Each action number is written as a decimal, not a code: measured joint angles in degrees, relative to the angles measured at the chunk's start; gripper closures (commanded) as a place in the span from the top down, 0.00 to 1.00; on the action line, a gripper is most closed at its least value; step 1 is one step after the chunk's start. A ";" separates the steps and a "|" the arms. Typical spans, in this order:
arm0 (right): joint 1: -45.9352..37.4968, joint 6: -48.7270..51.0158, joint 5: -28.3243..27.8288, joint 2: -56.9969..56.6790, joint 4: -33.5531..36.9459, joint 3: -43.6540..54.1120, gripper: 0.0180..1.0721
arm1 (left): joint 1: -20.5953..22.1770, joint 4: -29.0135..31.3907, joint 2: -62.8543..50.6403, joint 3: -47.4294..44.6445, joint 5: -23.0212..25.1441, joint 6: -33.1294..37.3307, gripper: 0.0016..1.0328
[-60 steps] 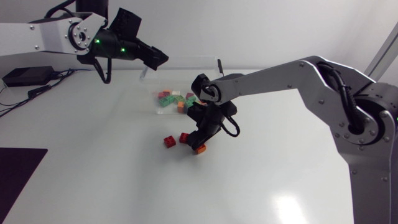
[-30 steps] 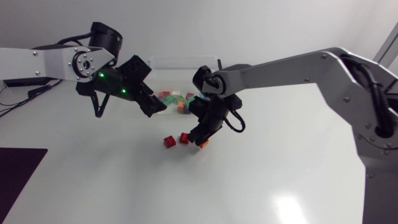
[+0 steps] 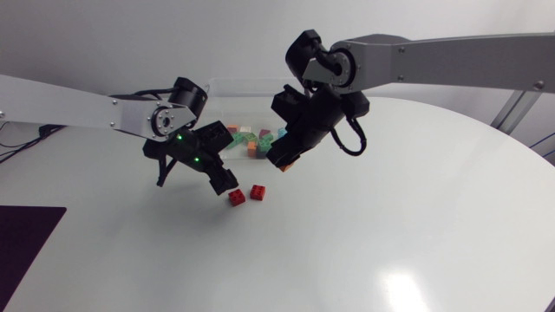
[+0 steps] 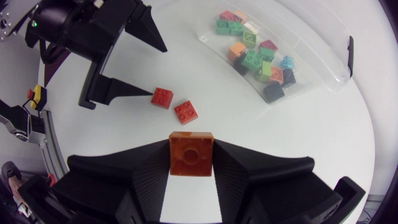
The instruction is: Place the duplo bricks in the container
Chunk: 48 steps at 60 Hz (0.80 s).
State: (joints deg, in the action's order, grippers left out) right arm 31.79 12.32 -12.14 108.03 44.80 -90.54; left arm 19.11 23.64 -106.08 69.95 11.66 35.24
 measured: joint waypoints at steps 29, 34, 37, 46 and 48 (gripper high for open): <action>-4.44 -0.61 -2.64 -3.34 -2.84 -3.65 0.39 | 2.69 1.38 -6.27 0.07 -1.70 0.44 0.83; -5.03 -0.61 -3.67 -3.43 -3.06 -4.50 0.39 | 3.34 1.38 -7.21 0.17 -1.73 0.46 0.80; -5.35 -0.61 -4.31 -3.45 -3.30 -4.74 0.39 | 3.72 1.40 -7.96 0.44 -1.77 0.46 0.72; -6.29 -0.59 -5.77 -3.48 -4.22 -5.68 0.39 | 4.28 1.57 -9.29 1.79 -2.16 0.44 0.42; -6.43 -0.59 -5.92 -3.48 -4.28 -6.01 0.39 | 4.33 1.62 -9.38 2.10 -2.19 0.44 0.33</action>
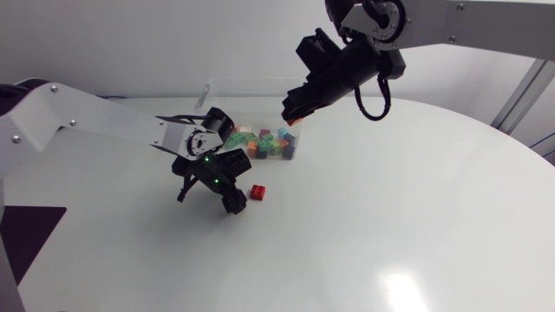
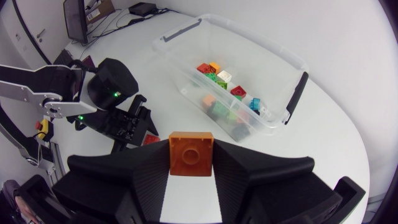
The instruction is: Place the duplo bricks in the container
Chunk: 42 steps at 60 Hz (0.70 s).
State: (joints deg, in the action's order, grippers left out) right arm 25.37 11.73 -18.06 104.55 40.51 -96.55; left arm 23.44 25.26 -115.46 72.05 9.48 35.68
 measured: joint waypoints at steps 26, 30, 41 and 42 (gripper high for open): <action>-2.58 -0.02 -3.10 3.28 -2.89 -7.39 0.39 | 0.00 7.76 -0.22 5.35 -2.32 -0.04 0.24; -2.84 -0.09 -3.39 4.68 -4.00 -8.92 0.39 | 0.00 8.46 -0.22 5.55 -2.34 -0.04 0.24; -3.04 -1.14 -4.55 8.98 -6.88 -12.04 0.39 | 0.00 11.10 0.83 5.64 -2.34 -0.04 0.24; -3.04 -1.20 -4.61 9.38 -7.04 -12.26 0.39 | 0.00 11.30 1.11 5.64 -2.34 -0.04 0.24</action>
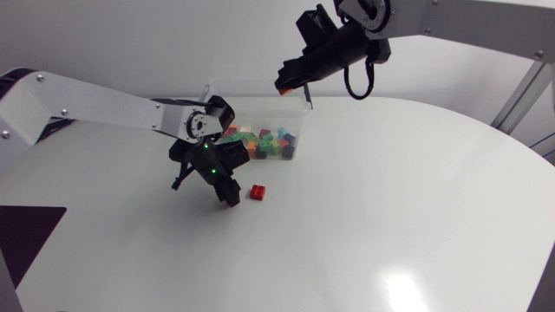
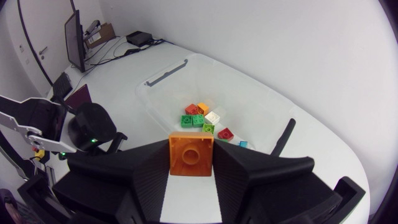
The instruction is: Place the duplo bricks in the container
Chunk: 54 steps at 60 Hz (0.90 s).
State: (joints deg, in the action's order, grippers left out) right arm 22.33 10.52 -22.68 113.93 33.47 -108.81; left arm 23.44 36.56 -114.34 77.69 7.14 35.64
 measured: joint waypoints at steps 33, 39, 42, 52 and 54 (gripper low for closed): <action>-0.74 -0.31 -0.24 12.39 -3.19 -12.90 0.39 | -0.15 2.51 10.32 0.17 0.00 0.00 0.24; -1.03 -0.50 -0.24 15.10 -3.37 -15.67 0.42 | -0.52 2.56 11.80 0.37 0.02 0.00 0.24; -1.07 -0.55 -0.24 16.59 -3.34 -17.35 0.58 | -0.87 2.56 12.44 0.55 0.04 0.00 0.24; -1.07 -0.74 0.00 21.68 -0.79 -24.04 0.93 | -2.25 2.40 14.71 1.53 2.05 0.00 0.24; -1.07 -0.74 0.02 21.99 -0.44 -24.52 0.94 | -2.54 2.19 15.12 1.79 2.84 0.00 0.24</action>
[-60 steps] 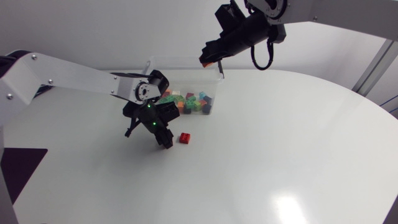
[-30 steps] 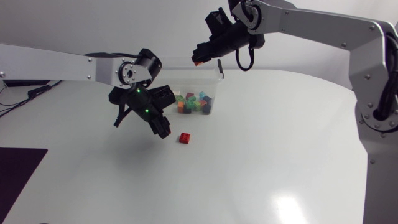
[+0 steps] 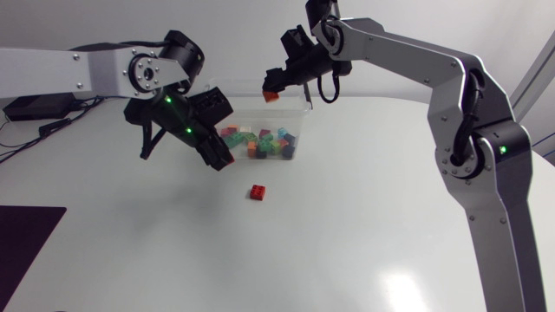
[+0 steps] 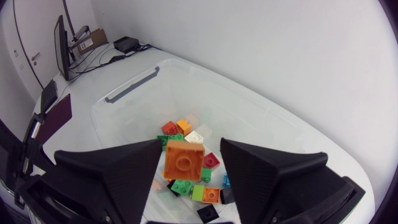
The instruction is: Place the duplo bricks in the container
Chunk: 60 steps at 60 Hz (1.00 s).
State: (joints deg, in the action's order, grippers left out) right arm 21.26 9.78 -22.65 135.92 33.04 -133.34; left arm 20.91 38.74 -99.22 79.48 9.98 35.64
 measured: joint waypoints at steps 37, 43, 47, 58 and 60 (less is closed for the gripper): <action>0.07 2.71 2.16 -18.21 0.57 20.87 0.94 | -6.21 -12.83 1.57 4.72 7.74 -7.06 0.24; 0.22 3.93 2.34 -22.82 -0.74 27.41 0.94 | -7.06 -14.84 1.57 6.43 8.33 -8.66 0.24; 0.46 4.48 2.38 -25.40 -1.36 31.82 0.94 | -7.37 -16.13 1.25 7.74 9.11 -9.57 0.24; 2.08 7.23 2.54 -29.31 -2.21 42.14 0.94 | -7.37 -19.67 -1.73 10.99 10.82 -11.72 0.25; 2.47 7.50 2.54 -29.62 -2.23 43.52 0.94 | -7.37 -20.35 -2.27 11.15 10.86 -11.98 0.25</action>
State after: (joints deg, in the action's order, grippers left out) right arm 23.73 17.28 -20.12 106.30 30.81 -89.82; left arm 13.54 18.39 -101.49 90.63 20.84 23.66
